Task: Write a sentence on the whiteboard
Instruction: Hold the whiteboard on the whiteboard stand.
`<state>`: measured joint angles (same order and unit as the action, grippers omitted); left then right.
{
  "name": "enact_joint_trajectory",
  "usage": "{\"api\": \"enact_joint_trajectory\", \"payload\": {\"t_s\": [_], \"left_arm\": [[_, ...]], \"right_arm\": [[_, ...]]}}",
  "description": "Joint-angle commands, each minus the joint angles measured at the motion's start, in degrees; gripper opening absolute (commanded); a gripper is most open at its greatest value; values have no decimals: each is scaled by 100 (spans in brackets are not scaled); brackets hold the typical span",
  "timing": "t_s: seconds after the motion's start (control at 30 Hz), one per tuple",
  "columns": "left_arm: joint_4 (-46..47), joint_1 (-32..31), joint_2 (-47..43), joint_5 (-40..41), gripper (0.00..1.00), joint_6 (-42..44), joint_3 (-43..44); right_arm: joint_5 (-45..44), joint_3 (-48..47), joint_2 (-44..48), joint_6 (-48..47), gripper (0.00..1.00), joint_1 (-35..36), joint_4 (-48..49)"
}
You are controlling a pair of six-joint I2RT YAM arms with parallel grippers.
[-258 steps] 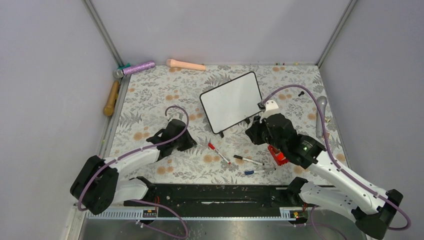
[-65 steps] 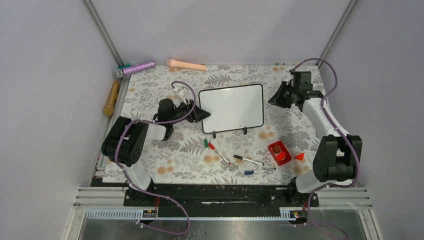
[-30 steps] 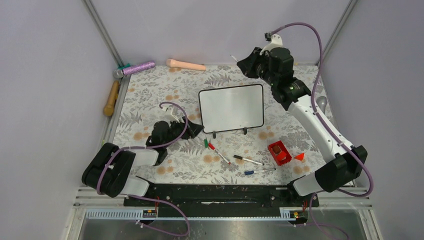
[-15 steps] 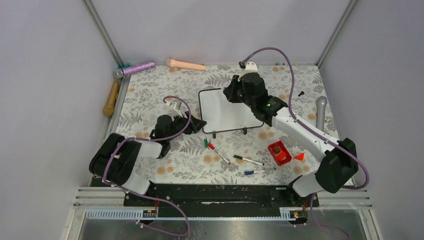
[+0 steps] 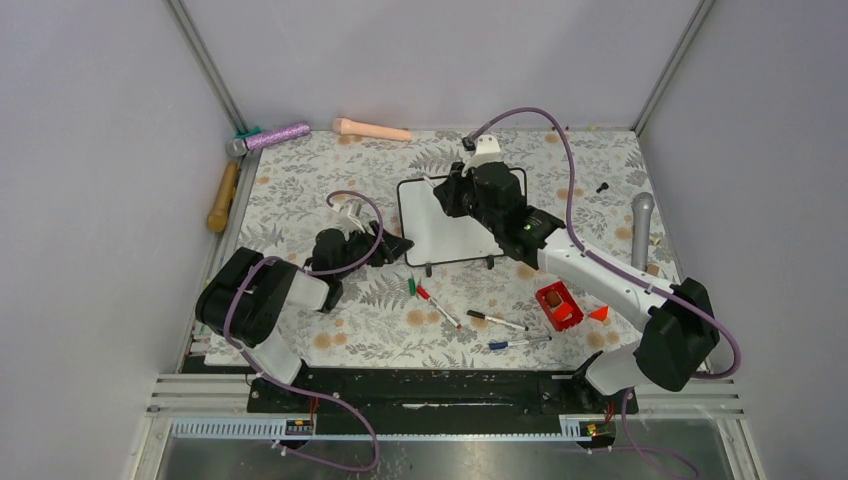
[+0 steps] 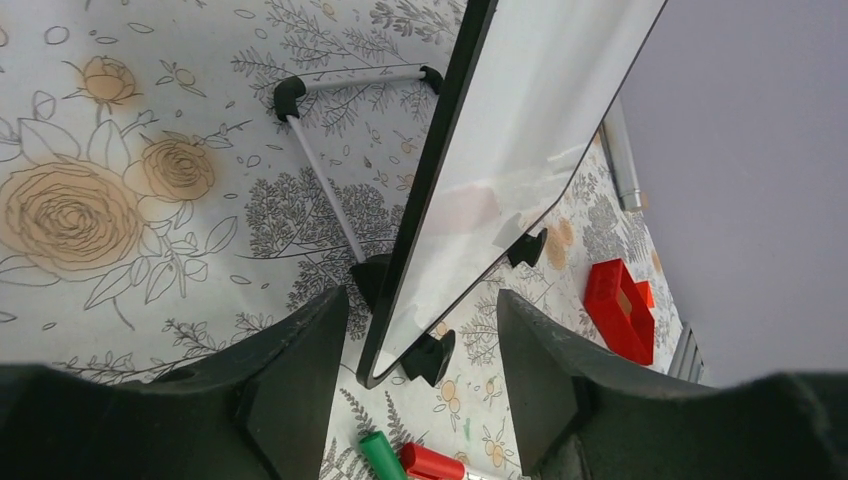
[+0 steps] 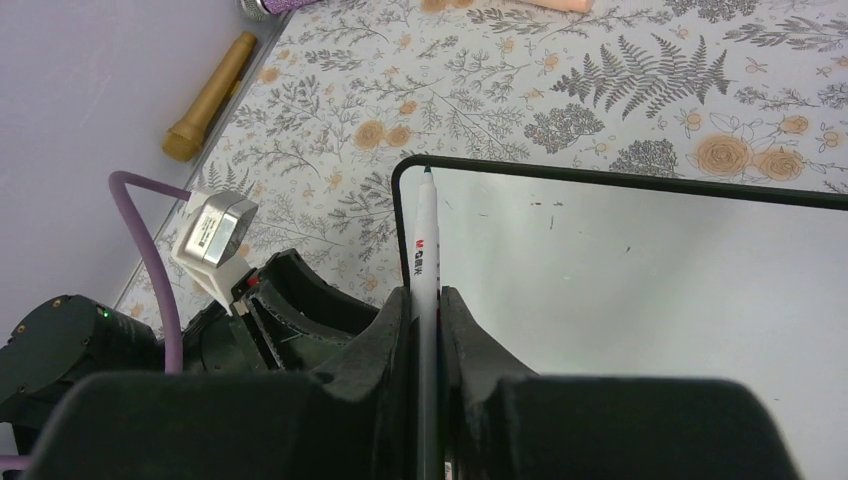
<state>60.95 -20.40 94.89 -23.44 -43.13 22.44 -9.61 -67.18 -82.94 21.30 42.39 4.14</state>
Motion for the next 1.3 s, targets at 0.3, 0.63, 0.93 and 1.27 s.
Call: {"api": "enact_joint_trajectory", "payload": {"t_s": [0.3,0.63,0.93,1.27], "left_arm": [[-127,82,201,-493,56,-287,457],[-372,91,92,-448,55,-187,481],[-474,90,137,-531,55,-219,553],[-477,94,144,-553,55,-215,559]], "right_arm": [[-7,-334,-289,-165,0,295,350],[-492,-275,-396,-206,0,534,315],[-736,-303,-368,-349,0,586,239],[-727,-354,-397,-355,0,595,184]]}}
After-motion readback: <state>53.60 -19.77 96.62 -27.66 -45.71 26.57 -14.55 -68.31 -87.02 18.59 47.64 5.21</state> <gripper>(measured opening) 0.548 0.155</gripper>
